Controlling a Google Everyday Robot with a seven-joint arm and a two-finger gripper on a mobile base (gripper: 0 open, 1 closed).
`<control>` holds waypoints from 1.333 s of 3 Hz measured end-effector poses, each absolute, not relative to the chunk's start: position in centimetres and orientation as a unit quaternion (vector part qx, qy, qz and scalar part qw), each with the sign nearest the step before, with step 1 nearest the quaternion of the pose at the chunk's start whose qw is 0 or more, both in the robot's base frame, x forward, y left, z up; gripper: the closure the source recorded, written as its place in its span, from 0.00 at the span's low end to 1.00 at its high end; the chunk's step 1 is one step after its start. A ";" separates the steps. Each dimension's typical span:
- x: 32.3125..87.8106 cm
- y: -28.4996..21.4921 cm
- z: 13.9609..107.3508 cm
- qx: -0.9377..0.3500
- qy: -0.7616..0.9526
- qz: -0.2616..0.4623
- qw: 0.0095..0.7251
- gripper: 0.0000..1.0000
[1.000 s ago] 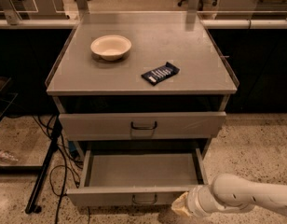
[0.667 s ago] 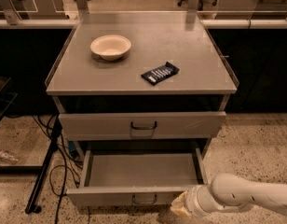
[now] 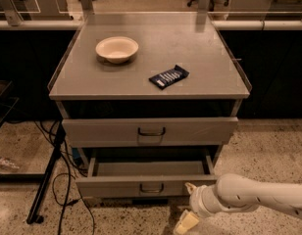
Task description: Close middle drawer
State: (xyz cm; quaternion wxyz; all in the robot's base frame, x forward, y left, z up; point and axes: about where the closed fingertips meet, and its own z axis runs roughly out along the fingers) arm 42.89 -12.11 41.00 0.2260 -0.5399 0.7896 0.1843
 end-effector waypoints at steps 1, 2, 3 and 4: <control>45.5 -11.1 41.7 -0.555 0.776 0.184 0.236 0.14; 50.6 -8.2 40.8 -0.594 0.740 0.208 0.239 0.37; 54.3 -6.8 37.9 -0.608 0.724 0.222 0.238 0.35; 54.2 -6.8 37.9 -0.608 0.724 0.222 0.238 0.12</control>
Offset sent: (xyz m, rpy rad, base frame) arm 0.1918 0.0693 0.0011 0.1088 -0.1104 0.2364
